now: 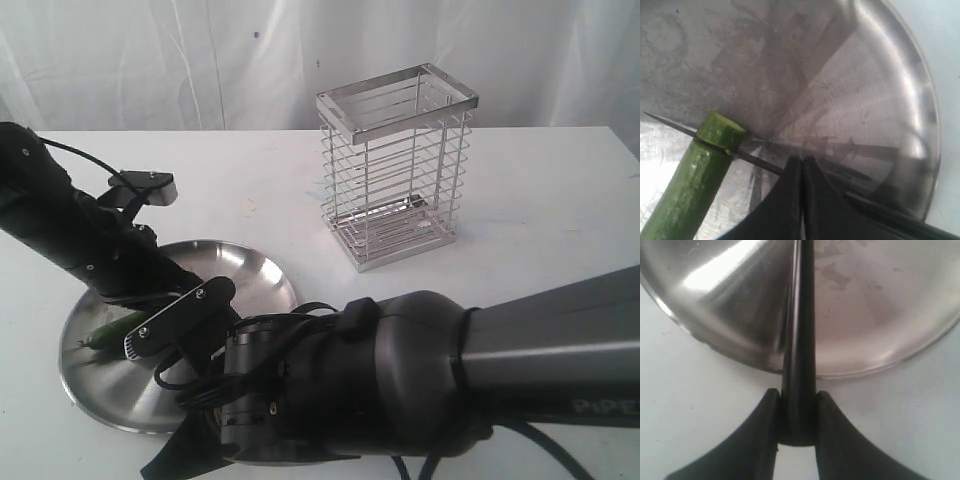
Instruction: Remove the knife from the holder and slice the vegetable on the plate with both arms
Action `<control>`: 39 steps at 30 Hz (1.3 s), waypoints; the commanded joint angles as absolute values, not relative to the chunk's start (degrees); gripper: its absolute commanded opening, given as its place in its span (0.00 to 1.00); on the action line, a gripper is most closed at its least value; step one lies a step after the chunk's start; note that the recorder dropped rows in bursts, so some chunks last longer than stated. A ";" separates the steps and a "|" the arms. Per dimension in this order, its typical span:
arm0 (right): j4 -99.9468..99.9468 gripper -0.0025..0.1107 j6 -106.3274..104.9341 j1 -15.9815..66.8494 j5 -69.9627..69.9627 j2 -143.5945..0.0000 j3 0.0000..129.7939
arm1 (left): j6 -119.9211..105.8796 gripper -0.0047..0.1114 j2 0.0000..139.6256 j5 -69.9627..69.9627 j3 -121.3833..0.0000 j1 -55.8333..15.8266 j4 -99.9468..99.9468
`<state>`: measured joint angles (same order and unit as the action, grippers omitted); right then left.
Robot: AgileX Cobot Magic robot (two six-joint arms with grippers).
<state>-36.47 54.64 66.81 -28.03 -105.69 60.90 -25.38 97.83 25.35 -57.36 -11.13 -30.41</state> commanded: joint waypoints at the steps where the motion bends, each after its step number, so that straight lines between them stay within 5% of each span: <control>1: -36.92 0.02 53.86 66.70 -27.92 -105.71 61.24 | -25.74 0.04 98.03 26.15 -57.08 -11.09 -27.17; 13: -36.28 0.02 53.86 66.70 -27.95 -105.71 61.24 | -25.58 0.04 104.92 25.14 -57.38 -11.09 -26.95; 27: -35.85 0.02 52.77 66.70 -28.47 -105.71 61.24 | -24.99 0.04 93.64 28.91 -60.62 -11.09 -22.70; 39: -32.86 0.02 48.18 66.70 -30.21 -105.71 61.60 | -20.58 0.04 93.75 20.90 -50.35 -10.95 -17.58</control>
<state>-33.08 49.36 66.81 -30.86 -106.34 61.16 -21.24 94.24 23.58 -52.76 -10.68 -17.80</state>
